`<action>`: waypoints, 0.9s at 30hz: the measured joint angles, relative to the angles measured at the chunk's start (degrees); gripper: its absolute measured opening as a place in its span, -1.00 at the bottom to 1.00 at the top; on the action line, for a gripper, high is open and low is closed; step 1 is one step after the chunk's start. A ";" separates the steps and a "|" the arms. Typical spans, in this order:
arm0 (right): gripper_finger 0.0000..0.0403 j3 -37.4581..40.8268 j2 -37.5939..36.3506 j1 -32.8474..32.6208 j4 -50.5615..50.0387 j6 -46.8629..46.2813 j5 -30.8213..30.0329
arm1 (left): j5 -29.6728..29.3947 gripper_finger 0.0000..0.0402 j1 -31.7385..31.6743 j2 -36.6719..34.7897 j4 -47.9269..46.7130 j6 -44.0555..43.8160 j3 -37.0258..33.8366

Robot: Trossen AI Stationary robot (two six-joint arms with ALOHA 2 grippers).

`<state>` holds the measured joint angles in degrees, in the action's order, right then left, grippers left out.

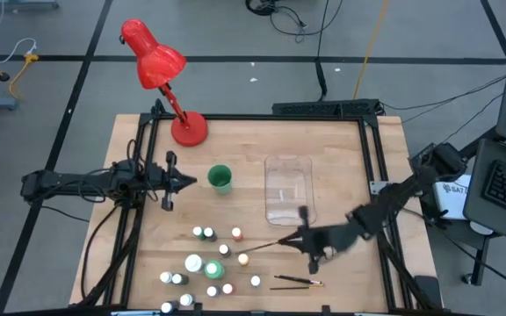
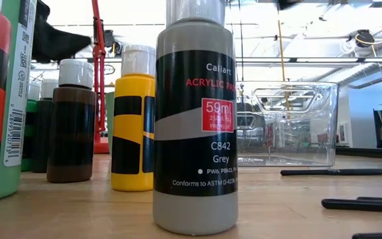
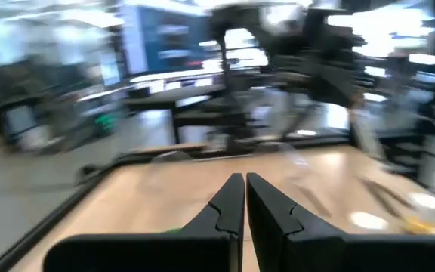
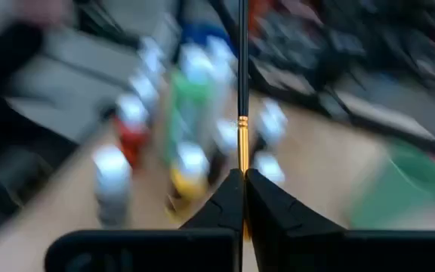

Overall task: Pick & Place Paint Supplies
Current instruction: Put the gold paintbrush into the green cup

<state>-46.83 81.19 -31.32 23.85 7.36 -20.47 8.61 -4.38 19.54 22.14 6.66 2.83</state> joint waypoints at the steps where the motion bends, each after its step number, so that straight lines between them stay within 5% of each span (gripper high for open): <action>1: -1.00 1.02 0.66 2.40 4.84 1.55 6.34 | 3.62 -0.89 0.02 0.58 0.60 1.26 0.00; 4: -1.00 2.83 2.96 8.56 14.28 3.83 20.14 | 12.20 -0.89 0.06 2.57 2.45 4.27 0.00; 8: -1.00 2.68 6.21 14.34 22.01 6.17 29.08 | 12.12 -0.89 0.80 5.48 4.48 5.68 0.00; 21: -1.00 -6.42 19.11 20.12 23.05 9.74 30.88 | -2.70 -0.89 8.27 20.67 23.14 -5.49 0.00; 27: -1.00 -6.45 20.65 20.33 23.89 9.96 30.84 | 2.38 -0.89 13.66 24.69 32.11 1.81 0.00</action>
<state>-53.28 101.84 -10.99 47.74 17.31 10.37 10.99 9.28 44.22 54.25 8.47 2.83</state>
